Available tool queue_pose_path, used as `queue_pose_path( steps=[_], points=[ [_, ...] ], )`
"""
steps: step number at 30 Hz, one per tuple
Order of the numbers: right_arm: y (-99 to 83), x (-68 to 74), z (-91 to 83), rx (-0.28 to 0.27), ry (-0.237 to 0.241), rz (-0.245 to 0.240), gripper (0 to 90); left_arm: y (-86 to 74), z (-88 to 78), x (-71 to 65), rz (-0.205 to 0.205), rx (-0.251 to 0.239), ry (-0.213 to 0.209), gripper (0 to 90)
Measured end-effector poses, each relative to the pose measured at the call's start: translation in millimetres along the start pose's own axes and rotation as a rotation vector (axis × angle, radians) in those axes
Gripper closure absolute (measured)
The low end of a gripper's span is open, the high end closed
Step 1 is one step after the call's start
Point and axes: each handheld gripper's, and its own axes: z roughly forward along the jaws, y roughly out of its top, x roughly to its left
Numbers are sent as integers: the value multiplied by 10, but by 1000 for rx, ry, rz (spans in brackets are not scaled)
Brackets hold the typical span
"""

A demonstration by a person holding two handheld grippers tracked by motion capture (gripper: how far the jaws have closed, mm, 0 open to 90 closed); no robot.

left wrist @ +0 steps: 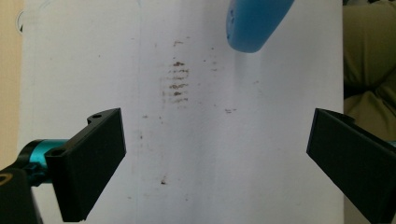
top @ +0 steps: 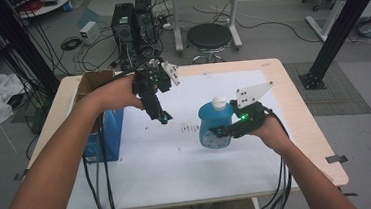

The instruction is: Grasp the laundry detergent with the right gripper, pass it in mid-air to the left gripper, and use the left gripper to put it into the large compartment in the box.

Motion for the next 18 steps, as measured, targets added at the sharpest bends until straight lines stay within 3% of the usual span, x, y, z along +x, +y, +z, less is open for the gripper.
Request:
queue_pose_path(
  steps=[10, 18],
  points=[
    [49, 55, 40, 20, 31, 2, 440, 159, -91, -183, -12, 6, -35, 46],
    [108, 95, 190, 39, 69, -2, 440, 325, -49, -314, -7, 53, -94, 46]
  ],
)
